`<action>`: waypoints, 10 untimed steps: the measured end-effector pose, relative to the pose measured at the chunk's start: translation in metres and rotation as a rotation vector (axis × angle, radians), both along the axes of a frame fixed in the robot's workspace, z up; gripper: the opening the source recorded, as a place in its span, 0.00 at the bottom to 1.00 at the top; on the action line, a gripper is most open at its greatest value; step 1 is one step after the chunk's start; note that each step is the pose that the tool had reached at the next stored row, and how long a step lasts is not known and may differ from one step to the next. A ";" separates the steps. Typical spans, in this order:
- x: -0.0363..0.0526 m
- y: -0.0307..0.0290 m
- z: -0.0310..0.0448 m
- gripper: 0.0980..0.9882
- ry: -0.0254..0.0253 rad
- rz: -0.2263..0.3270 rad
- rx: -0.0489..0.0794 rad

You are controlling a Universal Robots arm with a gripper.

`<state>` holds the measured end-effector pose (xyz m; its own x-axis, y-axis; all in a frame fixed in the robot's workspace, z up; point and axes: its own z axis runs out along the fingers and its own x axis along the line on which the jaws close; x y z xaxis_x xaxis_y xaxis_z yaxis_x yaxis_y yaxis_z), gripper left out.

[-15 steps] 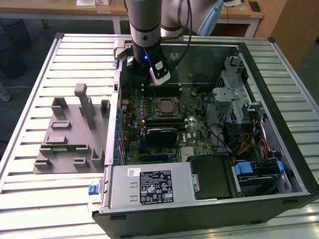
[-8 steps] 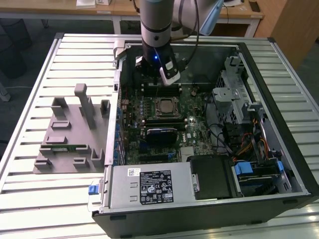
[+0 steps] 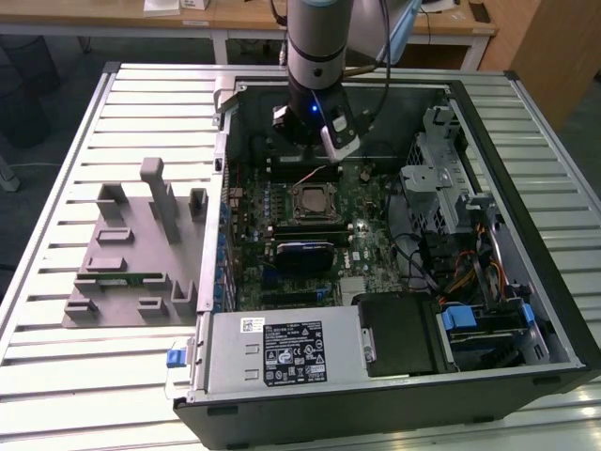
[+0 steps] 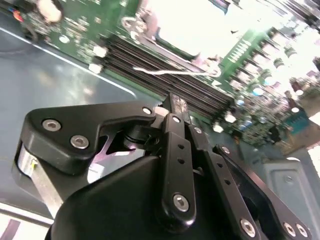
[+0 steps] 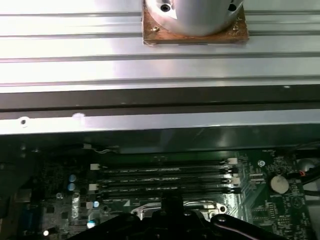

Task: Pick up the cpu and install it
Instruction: 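Install the first cpu locking lever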

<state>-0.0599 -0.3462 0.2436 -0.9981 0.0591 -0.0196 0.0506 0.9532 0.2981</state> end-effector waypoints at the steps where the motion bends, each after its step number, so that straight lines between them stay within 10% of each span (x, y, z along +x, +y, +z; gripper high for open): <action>1: 0.0036 0.0000 0.0000 0.01 0.0002 0.000 0.000; 10: 0.0255 -0.0001 -0.0002 0.01 0.0018 0.000 0.000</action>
<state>-0.0344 -0.3463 0.2434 -0.9981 0.0592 -0.0178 0.0512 0.9533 0.2976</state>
